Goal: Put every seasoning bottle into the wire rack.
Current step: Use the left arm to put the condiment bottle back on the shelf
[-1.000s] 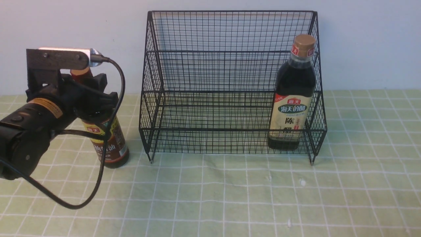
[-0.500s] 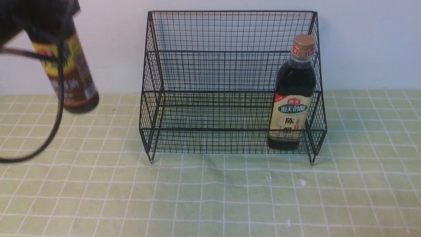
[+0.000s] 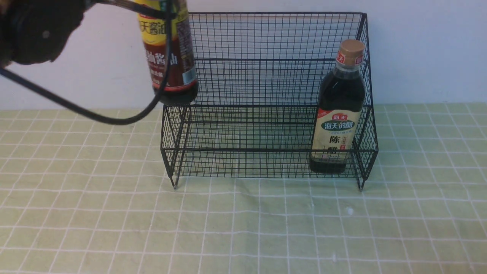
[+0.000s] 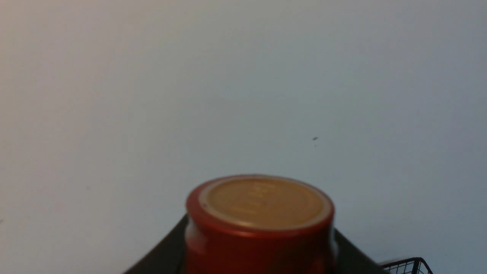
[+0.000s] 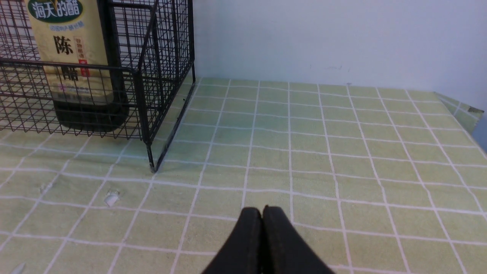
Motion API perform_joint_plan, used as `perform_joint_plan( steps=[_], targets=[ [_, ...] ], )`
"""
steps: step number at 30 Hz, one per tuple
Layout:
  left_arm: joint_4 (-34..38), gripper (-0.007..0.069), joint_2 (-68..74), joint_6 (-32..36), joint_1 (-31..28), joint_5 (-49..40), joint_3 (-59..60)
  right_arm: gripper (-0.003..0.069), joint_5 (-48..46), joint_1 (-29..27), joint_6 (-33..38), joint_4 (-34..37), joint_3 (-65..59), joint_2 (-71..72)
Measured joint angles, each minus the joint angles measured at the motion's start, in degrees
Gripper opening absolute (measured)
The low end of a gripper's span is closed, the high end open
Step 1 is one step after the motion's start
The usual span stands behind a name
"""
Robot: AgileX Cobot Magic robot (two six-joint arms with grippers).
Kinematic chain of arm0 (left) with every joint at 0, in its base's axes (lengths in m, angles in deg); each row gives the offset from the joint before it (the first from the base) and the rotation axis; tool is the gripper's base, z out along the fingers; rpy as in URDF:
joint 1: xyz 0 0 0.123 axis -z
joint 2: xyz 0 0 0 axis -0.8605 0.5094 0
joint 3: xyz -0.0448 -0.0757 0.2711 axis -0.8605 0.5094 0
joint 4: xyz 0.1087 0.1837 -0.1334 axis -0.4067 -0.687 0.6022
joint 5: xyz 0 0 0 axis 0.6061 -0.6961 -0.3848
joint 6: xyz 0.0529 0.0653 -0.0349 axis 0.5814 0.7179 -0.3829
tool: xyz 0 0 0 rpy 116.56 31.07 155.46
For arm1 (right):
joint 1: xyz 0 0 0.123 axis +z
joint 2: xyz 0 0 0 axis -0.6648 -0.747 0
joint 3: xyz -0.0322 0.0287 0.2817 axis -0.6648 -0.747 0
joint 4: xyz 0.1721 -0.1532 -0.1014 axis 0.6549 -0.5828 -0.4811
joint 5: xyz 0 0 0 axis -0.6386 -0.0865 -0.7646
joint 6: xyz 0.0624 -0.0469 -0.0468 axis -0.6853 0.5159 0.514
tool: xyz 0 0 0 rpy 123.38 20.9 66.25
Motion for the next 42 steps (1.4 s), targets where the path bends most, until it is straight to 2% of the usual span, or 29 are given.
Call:
perform_joint_plan(
  steps=[5, 11, 18, 23, 42],
  targets=[
    [-0.7, 0.0256, 6.9, 0.0, 0.3, 0.1, -5.7, -0.0015, 0.0, 0.0, 0.0, 0.0, 0.0, 0.0],
    [-0.7, 0.0256, 11.1, -0.3, 0.4, -1.9, -6.2, -0.0015, 0.0, 0.0, 0.0, 0.0, 0.0, 0.0],
    [-0.7, 0.0256, 13.5, -0.3, 0.5, -15.1, -6.2, -0.0015, 0.0, 0.0, 0.0, 0.0, 0.0, 0.0],
    [-0.5, 0.0256, 14.9, -0.3, 0.5, -20.2, -6.2, -0.0015, 0.0, 0.0, 0.0, 0.0, 0.0, 0.0],
    [-0.3, 0.0264, 17.2, 0.1, 0.5, -20.2, -6.5, -0.0015, 0.0, 0.0, 0.0, 0.0, 0.0, 0.0]
  ],
)
